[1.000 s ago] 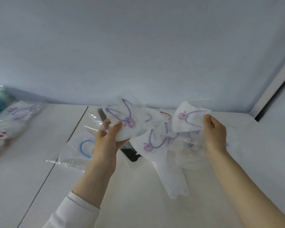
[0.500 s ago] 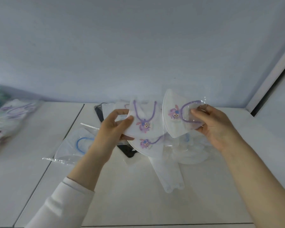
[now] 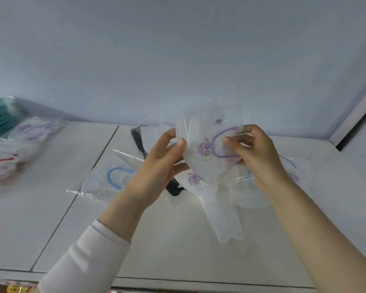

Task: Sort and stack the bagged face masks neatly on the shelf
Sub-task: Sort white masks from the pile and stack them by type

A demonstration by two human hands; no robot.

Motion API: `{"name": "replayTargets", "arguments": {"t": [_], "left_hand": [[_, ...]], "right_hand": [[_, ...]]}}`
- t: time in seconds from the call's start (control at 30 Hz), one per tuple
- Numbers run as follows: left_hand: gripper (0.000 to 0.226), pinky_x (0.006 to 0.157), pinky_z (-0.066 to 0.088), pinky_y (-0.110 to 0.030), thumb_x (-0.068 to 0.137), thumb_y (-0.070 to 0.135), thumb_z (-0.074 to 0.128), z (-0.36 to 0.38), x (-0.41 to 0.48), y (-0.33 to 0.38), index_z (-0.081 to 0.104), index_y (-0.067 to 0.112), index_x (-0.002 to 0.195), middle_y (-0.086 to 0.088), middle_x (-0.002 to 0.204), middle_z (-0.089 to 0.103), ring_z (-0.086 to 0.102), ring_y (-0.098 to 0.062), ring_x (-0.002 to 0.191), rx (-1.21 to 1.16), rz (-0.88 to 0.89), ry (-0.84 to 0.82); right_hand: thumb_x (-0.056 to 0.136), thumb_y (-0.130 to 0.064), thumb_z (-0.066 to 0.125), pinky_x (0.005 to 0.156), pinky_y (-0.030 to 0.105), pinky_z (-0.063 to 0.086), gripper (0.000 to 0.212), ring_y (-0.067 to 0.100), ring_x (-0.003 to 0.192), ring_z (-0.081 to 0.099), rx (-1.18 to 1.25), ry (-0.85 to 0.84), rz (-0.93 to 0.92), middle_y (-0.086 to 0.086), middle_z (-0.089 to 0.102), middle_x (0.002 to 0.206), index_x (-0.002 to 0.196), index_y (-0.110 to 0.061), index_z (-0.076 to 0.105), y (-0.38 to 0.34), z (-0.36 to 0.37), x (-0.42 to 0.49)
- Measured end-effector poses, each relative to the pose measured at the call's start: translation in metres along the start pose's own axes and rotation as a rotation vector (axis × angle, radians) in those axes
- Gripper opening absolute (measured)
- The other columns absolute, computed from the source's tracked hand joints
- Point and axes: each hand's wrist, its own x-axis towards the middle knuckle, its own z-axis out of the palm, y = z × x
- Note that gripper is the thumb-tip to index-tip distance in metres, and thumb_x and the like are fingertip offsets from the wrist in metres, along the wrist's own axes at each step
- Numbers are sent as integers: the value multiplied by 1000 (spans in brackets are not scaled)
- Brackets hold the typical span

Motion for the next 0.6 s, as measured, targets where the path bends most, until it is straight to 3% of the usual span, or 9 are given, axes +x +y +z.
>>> {"name": "replayTargets", "arguments": {"t": [0.1, 0.17, 0.23, 0.3, 0.37, 0.47, 0.53, 0.6], "left_hand": [[29, 75, 57, -30, 87, 10, 61, 8, -4, -15, 52, 19, 114, -3, 99, 70, 68, -19, 91, 87, 41, 110], [28, 75, 55, -31, 88, 1, 60, -1, -3, -17, 55, 18, 109, -3, 97, 69, 67, -20, 89, 117, 56, 216], [26, 70, 54, -28, 83, 2, 66, -23, -3, -13, 57, 16, 103, 1, 88, 68, 65, -15, 80, 99, 79, 344], [24, 64, 54, -24, 81, 7, 67, -49, -5, -8, 58, 17, 100, 2, 84, 68, 66, -9, 71, 97, 105, 491], [20, 61, 53, -22, 87, 3, 61, -69, -6, -5, 57, 15, 103, -1, 87, 65, 66, -9, 71, 88, 110, 609], [17, 68, 53, -27, 89, 1, 57, -79, -7, -4, 58, 16, 97, -3, 88, 65, 64, -14, 76, 104, 99, 657], [18, 71, 53, -28, 89, 2, 58, -78, -9, -5, 58, 17, 97, -3, 89, 65, 64, -15, 78, 125, 98, 644], [19, 70, 54, -26, 89, 2, 58, -76, -11, -6, 57, 18, 100, -3, 91, 65, 64, -13, 77, 126, 109, 643]], "right_hand": [[79, -20, 73, 64, 29, 50, 32, 7, 69, 60, -46, 23, 6, -4, 60, 78, 101, -21, 49, 7, 18, -3], [80, -21, 70, 61, 22, 52, 36, 10, 75, 61, 12, -3, 34, 1, 63, 86, 108, -19, 48, 9, 20, -1], [79, -21, 71, 72, 23, 53, 39, 16, 89, 64, -84, -31, -39, 1, 66, 98, 111, -19, 48, 14, 14, 1], [71, -27, 78, 88, 21, 44, 51, 10, 108, 57, -387, -145, -132, -6, 62, 112, 115, -21, 52, 23, 8, -3], [64, -39, 81, 100, 20, 30, 71, 7, 129, 39, -727, -339, -174, -12, 51, 127, 126, -20, 53, 34, 10, -13], [67, -50, 76, 112, 29, 14, 76, 18, 145, 10, -1120, -523, -293, -7, 33, 149, 131, -18, 52, 50, 25, -23], [72, -43, 75, 108, 38, 32, 53, 28, 139, 30, -1131, -455, -468, 1, 46, 142, 118, -19, 65, 55, 27, -24], [76, -30, 72, 89, 40, 50, 25, 30, 116, 58, -986, -287, -563, 6, 66, 118, 98, -18, 75, 57, 26, -26]]}}
